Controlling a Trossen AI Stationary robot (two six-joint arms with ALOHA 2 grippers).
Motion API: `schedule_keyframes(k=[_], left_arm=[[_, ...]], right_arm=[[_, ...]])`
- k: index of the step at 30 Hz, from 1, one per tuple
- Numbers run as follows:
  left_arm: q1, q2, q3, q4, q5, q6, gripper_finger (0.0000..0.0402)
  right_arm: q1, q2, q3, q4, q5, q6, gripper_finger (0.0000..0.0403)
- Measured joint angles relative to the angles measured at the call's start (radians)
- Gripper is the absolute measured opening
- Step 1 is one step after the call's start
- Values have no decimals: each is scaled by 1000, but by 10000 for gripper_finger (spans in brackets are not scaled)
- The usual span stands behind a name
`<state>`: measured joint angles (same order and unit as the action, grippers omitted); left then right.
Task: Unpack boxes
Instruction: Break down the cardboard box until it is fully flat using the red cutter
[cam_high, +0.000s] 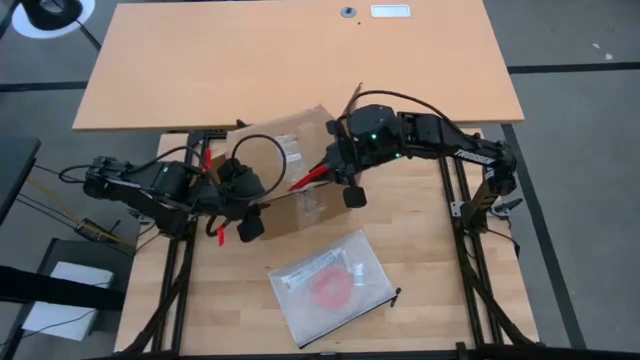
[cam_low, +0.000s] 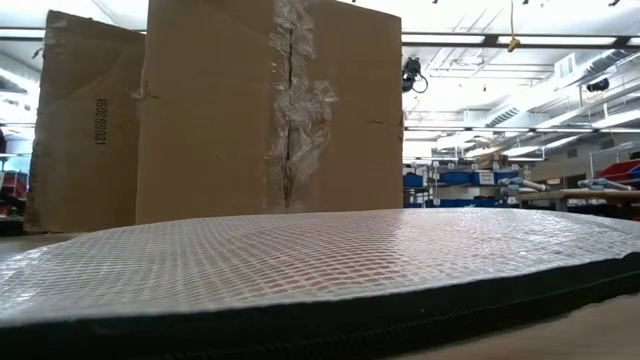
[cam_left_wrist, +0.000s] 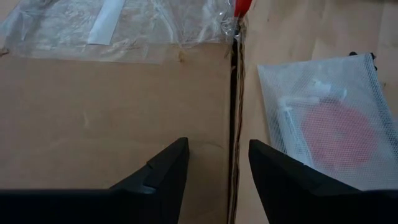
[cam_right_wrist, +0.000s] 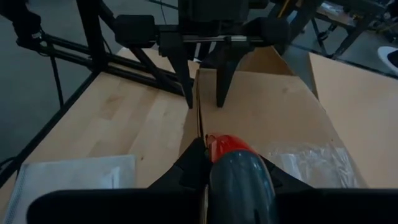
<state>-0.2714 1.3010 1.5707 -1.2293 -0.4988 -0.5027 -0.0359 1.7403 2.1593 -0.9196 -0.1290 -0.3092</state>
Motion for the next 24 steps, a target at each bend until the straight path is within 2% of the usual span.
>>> schedule_keyframes(k=[24], left_arm=[[1,1,0,-1,-5,0,182]], right_arm=[[13,-7,-2,-45,12,1,55]])
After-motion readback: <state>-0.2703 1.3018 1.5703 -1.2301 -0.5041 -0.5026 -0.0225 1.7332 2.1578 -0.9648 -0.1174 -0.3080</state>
